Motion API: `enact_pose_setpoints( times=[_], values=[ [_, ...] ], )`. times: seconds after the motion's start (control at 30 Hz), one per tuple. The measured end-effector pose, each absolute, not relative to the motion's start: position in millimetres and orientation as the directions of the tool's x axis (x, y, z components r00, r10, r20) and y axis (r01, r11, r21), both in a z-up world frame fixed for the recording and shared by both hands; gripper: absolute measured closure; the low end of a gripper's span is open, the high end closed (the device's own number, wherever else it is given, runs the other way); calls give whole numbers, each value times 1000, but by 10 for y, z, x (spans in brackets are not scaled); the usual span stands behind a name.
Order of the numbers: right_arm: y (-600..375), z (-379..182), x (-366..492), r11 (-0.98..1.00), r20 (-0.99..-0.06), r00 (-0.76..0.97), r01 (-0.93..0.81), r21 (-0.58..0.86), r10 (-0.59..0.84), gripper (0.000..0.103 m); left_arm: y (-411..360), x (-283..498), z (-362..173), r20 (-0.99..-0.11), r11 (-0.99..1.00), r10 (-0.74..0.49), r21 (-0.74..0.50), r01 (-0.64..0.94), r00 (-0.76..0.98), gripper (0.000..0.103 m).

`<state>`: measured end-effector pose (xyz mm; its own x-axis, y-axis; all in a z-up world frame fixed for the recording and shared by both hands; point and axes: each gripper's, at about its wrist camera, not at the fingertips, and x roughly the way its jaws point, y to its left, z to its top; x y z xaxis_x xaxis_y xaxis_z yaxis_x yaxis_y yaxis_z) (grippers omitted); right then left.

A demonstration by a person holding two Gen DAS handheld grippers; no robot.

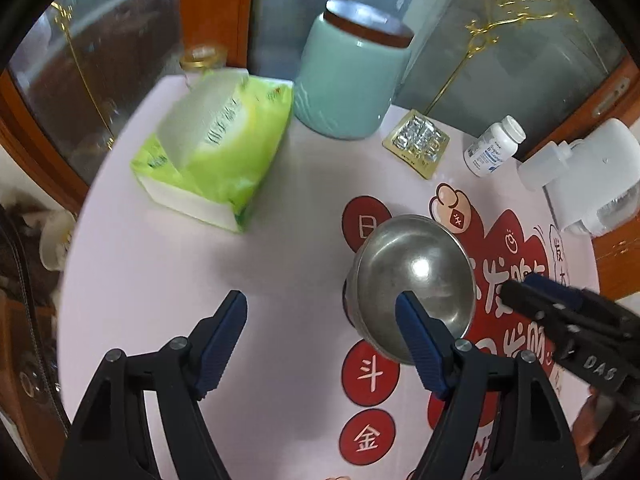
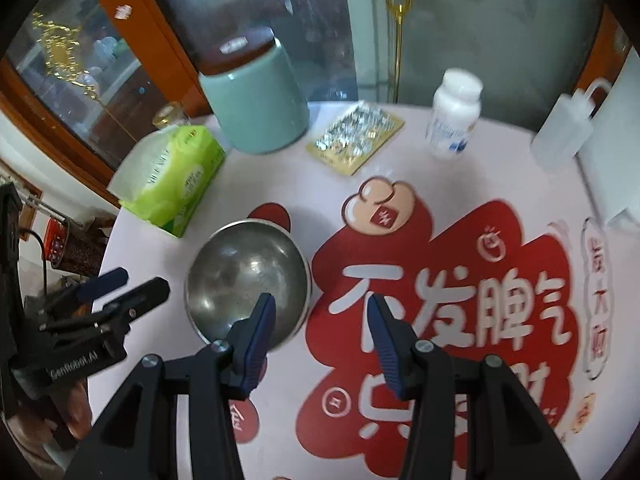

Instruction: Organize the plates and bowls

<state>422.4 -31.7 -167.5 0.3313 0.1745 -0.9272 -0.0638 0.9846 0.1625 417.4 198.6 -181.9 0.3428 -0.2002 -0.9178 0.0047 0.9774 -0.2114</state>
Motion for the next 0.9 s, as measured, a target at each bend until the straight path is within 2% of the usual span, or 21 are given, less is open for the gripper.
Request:
enact_pose_setpoints(
  times=[0.13, 0.23, 0.3, 0.33, 0.37, 0.4, 0.63, 0.9],
  values=[
    [-284, -1805, 4281, 982, -935, 303, -49, 180, 187, 55, 1920, 4243, -1958, -922, 971, -229, -238, 9, 313, 34],
    [-265, -1900, 4295, 982, -942, 278, -49, 181, 188, 58, 1864, 4268, -2044, -927, 967, -248, -253, 17, 283, 48],
    [-262, -1964, 4306, 980, -945, 257, -44, 195, 200, 68, 1826, 4268, -2103, -926, 960, -275, -278, 28, 257, 58],
    [-257, -2004, 4313, 978, -947, 244, -41, 205, 209, 77, 1795, 4268, -2132, -927, 959, -283, -282, 39, 245, 64],
    [-256, -2052, 4312, 976, -950, 227, -35, 213, 216, 88, 1769, 4265, -2146, -929, 959, -282, -279, 45, 239, 77],
    [-256, -2078, 4306, 972, -947, 219, -33, 233, 235, 93, 1739, 4255, -2167, -929, 958, -287, -282, 52, 233, 91],
    [-294, -2022, 4187, 969, -943, 223, -27, 246, 246, 94, 1599, 4114, -2129, -929, 960, -279, -270, 71, 242, 92],
    [-386, -1665, 3799, 957, -924, 254, -41, 286, 287, 95, 1595, 3695, -1769, -927, 958, -287, -271, 99, 242, 92]
  ],
)
